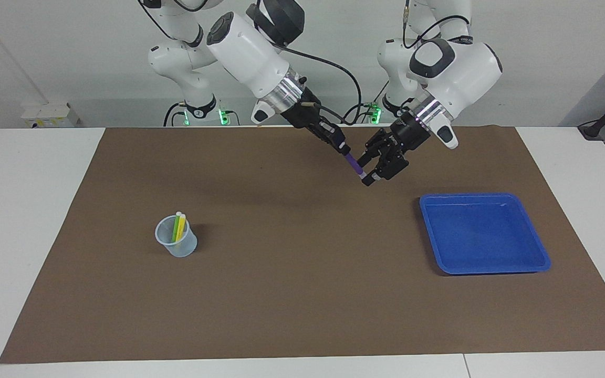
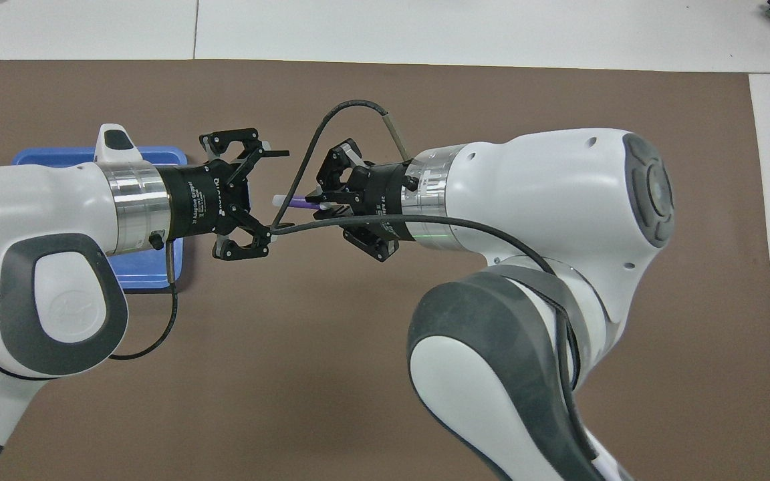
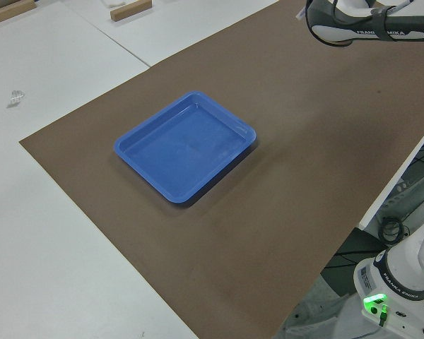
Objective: Right arm passes pens to left for tray arrangement
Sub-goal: 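Bring the pen to the left gripper and close the left gripper on it, then open the right gripper and withdraw while the left gripper carries the pen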
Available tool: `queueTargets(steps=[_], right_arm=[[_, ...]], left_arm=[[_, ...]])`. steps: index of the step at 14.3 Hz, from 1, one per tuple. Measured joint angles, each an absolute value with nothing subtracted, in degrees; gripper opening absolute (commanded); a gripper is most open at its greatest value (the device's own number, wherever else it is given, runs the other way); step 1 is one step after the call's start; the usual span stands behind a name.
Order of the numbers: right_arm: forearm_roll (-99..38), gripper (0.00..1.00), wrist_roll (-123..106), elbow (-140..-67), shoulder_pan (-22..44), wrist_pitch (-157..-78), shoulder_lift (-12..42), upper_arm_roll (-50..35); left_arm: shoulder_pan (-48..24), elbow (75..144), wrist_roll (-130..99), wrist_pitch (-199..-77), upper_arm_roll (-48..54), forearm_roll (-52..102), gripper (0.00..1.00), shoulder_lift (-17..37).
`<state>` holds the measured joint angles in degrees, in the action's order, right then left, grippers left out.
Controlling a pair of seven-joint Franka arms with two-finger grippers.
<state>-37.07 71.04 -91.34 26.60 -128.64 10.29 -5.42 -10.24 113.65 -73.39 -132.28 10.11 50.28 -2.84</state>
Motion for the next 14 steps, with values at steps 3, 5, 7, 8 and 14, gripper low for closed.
queueTargets(steps=[3, 5, 7, 8, 14], right_arm=[[-37.85, 0.0, 71.04, -91.34, 26.62, -128.64, 10.29, -5.46], [-37.95, 0.0, 71.04, -91.33, 26.62, -128.64, 10.29, -5.46], [-37.95, 0.0, 71.04, -91.31, 26.6, -129.07, 10.29, -5.4], [-37.96, 0.0, 71.04, -91.31, 26.6, -129.12, 10.27, -5.37], [-37.96, 0.0, 71.04, -91.31, 26.64, -129.19, 10.28, -5.49]], left_arm=[[-10.33, 113.73, -73.38, -132.28, 10.24, 50.28, 0.0, -2.84], [-10.87, 113.74, -73.38, -132.27, 10.3, 50.28, 0.0, -2.85], [-11.36, 113.83, -73.39, -132.09, 10.34, 50.29, 0.28, -2.85], [-11.44, 113.88, -73.55, -132.08, 10.31, 50.37, 0.74, -2.84], [-11.44, 113.88, -73.74, -131.74, 9.97, 50.63, 0.61, -2.86]])
